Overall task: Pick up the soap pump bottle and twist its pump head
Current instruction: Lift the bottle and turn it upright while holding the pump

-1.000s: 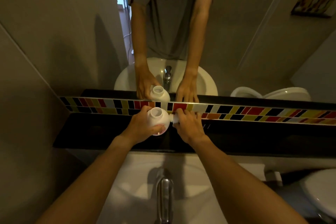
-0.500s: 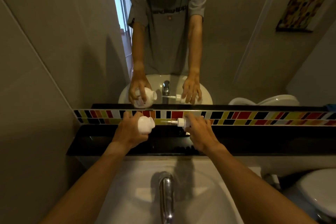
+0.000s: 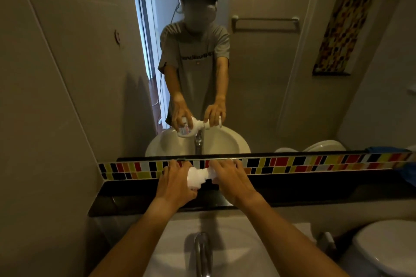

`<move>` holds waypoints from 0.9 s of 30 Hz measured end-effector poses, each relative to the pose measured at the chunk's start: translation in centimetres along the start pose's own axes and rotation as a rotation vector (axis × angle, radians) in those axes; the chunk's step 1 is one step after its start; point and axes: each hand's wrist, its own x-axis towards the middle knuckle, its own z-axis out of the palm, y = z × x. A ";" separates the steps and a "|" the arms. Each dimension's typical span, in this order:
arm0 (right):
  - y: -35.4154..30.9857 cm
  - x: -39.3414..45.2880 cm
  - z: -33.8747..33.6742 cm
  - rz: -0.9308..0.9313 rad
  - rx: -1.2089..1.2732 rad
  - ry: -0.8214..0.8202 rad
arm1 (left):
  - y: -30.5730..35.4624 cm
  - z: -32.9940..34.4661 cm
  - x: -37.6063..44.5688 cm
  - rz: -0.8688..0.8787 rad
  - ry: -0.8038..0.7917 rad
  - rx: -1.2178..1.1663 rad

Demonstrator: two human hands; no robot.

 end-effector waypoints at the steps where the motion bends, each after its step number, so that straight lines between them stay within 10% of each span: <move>1: -0.3 -0.1 -0.3 -0.014 -0.021 -0.002 | 0.2 -0.1 -0.1 0.000 0.002 -0.004; 11: -2.6 -0.1 -2.2 -0.169 -0.141 0.118 | 0.2 -0.2 -0.1 0.020 0.021 -0.327; 16: -3.8 -0.3 -4.1 0.428 0.698 0.510 | 1.1 -1.3 -0.4 -0.118 0.015 -0.732; 20: -3.3 1.2 -5.0 0.658 1.273 0.083 | 1.5 -2.1 -0.2 -0.139 -0.119 -0.886; 27: -4.4 2.7 -4.3 0.726 1.337 0.181 | 2.6 -1.9 -1.1 -0.048 -0.052 -0.748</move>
